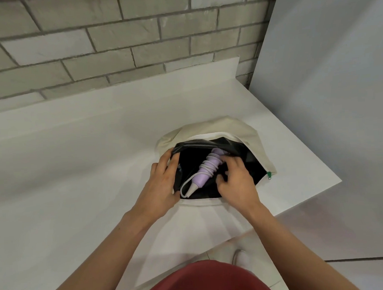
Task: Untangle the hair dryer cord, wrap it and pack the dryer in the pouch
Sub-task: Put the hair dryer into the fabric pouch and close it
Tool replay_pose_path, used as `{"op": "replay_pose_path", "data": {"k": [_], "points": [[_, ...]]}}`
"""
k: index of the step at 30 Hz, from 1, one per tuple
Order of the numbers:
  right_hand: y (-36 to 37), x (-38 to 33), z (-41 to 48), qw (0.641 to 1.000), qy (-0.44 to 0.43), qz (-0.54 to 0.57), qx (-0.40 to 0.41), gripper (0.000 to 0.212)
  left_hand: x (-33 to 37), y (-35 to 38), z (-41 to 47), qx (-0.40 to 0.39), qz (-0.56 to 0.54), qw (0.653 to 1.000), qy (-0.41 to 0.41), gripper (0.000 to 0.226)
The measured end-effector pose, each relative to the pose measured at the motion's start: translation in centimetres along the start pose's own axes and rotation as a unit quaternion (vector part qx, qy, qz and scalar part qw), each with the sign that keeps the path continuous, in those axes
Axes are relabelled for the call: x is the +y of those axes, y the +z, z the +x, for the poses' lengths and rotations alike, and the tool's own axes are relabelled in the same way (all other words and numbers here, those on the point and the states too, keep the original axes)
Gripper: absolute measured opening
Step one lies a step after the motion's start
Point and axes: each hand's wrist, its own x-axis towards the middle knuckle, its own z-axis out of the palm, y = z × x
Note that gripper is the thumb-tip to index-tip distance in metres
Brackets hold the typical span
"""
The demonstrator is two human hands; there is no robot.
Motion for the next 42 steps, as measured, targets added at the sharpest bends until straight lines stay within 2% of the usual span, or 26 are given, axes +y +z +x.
{"op": "replay_pose_path", "data": {"k": [2,3,5,8,14,18,23,26,28,29,31,33,35,42], "points": [[0.5,0.8,-1.1,0.982,-0.162,-0.102,0.004,0.068,0.0,-0.1,0.0,0.000,-0.010,1.000,-0.004,0.105],[1.0,1.4,-1.0,0.967,-0.210,-0.143,-0.003,0.070,0.1,-0.1,0.0,0.000,-0.017,1.000,-0.003,0.105],[2.1,2.0,-0.4,0.946,-0.259,-0.190,-0.035,0.062,0.3,-0.2,0.0,0.003,-0.028,1.000,0.005,0.105],[2.9,1.8,0.4,0.938,-0.278,-0.196,-0.060,0.048,1.0,-0.4,0.1,0.002,-0.021,1.000,0.013,0.107],[1.4,1.0,1.4,0.951,-0.260,-0.161,-0.040,0.046,0.3,-1.2,-0.2,-0.013,0.037,0.999,-0.006,0.107],[1.5,-0.4,2.3,0.960,-0.220,-0.167,-0.051,0.049,1.6,-1.1,-0.6,-0.041,0.020,0.999,0.000,0.110],[2.6,-2.0,3.2,0.964,-0.175,-0.192,-0.061,0.045,2.3,-1.1,-0.9,-0.027,-0.005,0.999,0.018,0.106],[3.8,-1.7,2.7,0.958,-0.191,-0.212,-0.021,0.047,1.0,-1.5,0.2,0.001,-0.054,0.998,-0.016,0.102],[4.2,-1.2,1.9,0.958,-0.198,-0.209,-0.001,0.058,0.3,-1.3,0.8,0.025,-0.070,0.997,-0.025,0.095],[4.3,-0.9,1.2,0.961,-0.198,-0.191,0.009,0.061,0.1,-1.2,0.9,0.028,-0.070,0.997,-0.027,0.093],[4.5,-0.8,-0.4,0.969,-0.203,-0.137,0.034,0.055,-0.2,-0.9,0.9,0.021,-0.066,0.997,-0.029,0.097],[5.0,-0.8,-1.7,0.972,-0.207,-0.110,0.015,0.048,-0.2,-0.8,0.7,0.012,-0.055,0.998,-0.023,0.100],[5.6,-0.9,-1.7,0.977,-0.190,-0.099,-0.022,0.050,0.0,-0.7,0.2,0.004,-0.039,0.999,-0.006,0.097],[5.7,-2.6,2.3,0.972,-0.159,-0.157,-0.072,0.058,1.1,-0.5,-1.5,-0.027,-0.024,0.999,0.013,0.094]]}}
